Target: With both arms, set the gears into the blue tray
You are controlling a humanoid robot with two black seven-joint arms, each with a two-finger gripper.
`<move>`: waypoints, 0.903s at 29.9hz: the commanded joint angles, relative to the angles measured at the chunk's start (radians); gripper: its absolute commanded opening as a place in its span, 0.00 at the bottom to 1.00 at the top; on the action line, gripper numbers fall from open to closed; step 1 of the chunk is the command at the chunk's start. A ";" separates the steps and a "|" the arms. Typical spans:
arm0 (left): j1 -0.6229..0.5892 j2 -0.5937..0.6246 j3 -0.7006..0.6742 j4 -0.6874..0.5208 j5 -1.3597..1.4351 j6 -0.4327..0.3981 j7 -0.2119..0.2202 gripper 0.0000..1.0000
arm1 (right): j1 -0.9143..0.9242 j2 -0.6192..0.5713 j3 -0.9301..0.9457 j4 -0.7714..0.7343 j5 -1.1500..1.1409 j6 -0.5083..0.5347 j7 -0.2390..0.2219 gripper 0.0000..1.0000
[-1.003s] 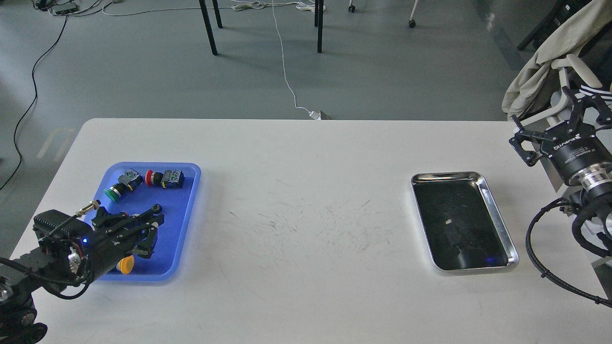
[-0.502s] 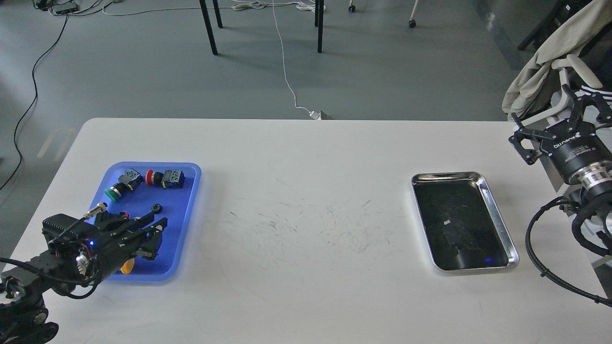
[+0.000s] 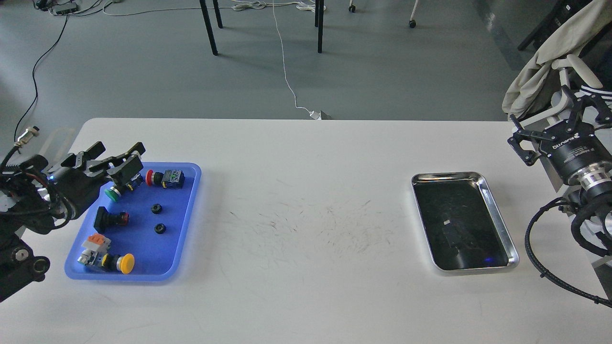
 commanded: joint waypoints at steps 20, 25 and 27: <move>-0.282 -0.574 -0.316 0.474 -0.880 -0.309 -0.002 0.98 | 0.031 0.041 -0.002 -0.013 -0.002 0.000 0.000 0.99; -0.280 -0.570 -0.340 0.480 -1.050 -0.375 -0.002 0.98 | 0.037 0.043 -0.010 -0.010 -0.003 0.000 -0.008 0.99; -0.279 -0.568 -0.345 0.486 -1.079 -0.388 -0.005 0.98 | 0.046 0.044 -0.024 -0.010 -0.003 0.000 -0.008 0.99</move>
